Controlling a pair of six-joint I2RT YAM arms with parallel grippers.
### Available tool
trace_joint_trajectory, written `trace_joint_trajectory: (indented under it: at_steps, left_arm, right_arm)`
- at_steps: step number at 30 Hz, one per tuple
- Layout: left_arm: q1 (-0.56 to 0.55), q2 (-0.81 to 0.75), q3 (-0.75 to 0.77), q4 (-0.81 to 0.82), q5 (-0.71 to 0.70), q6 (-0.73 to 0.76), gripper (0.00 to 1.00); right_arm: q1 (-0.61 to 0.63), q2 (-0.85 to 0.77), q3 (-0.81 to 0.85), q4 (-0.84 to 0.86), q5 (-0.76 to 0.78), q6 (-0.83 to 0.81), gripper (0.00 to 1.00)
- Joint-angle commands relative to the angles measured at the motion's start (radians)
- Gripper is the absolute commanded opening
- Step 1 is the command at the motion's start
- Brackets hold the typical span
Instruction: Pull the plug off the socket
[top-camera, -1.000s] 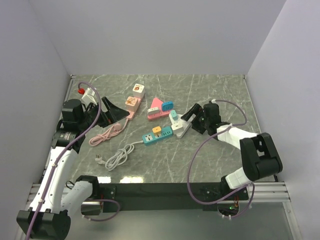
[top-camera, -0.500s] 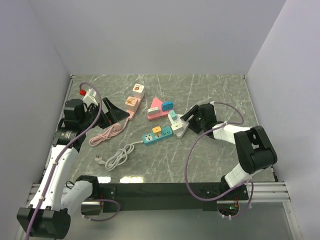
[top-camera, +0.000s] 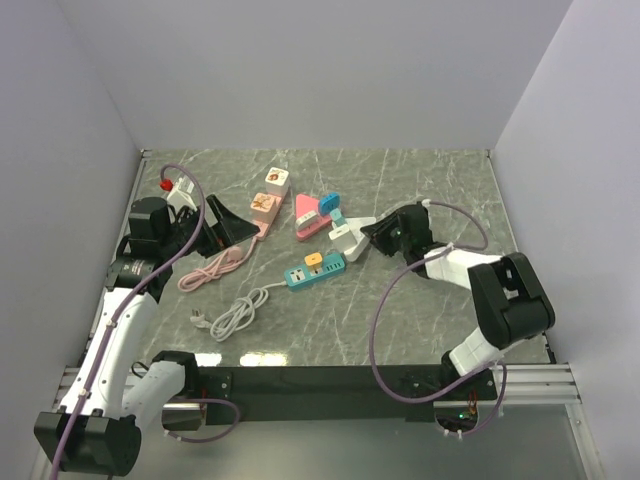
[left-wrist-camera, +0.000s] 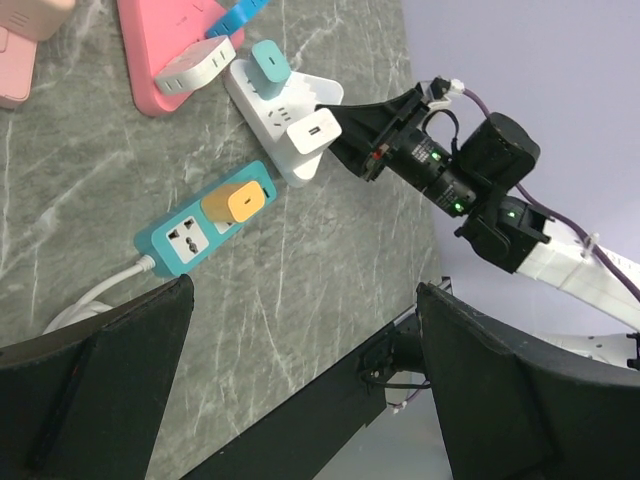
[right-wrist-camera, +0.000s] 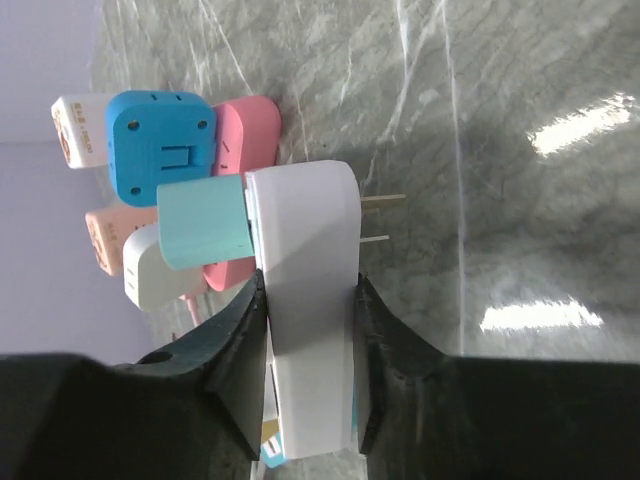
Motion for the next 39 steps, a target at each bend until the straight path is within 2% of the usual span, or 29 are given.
trace_joint_trajectory:
  at_steps: [1,8,11,14,18,21,31,39]
  left_arm:
    - [-0.004,-0.003,0.015,0.021,0.008,0.021,0.99]
    - [-0.047,0.037,0.044,0.049,-0.003,0.029,1.0]
    - [-0.14,0.092,0.084,0.052,-0.045,0.046,0.99]
    - [-0.274,0.176,0.135,0.057,-0.107,0.083,0.99]
    - [-0.473,0.314,0.227,0.058,-0.13,0.162,0.99]
    - [-0.558,0.406,0.299,0.037,-0.202,0.254,0.99]
    - [-0.693,0.55,0.376,0.067,-0.234,0.431,0.99]
    - [-0.788,0.63,0.434,0.07,-0.237,0.446,0.99]
  right_arm:
    - [0.002,-0.08,-0.015,-0.136,0.085,-0.063,0.0]
    - [0.002,-0.32,0.028,-0.378,0.184,-0.207,0.0]
    - [0.002,-0.425,0.071,-0.506,0.232,-0.278,0.0]
    - [-0.003,-0.483,0.129,-0.602,0.214,-0.359,0.0]
    - [-0.006,-0.451,0.241,-0.777,0.078,-0.454,0.0]
    - [-0.004,-0.445,0.298,-0.852,0.007,-0.505,0.0]
    - [-0.001,-0.404,0.432,-1.02,-0.21,-0.599,0.0]
    - [-0.001,-0.371,0.461,-1.046,-0.296,-0.596,0.0]
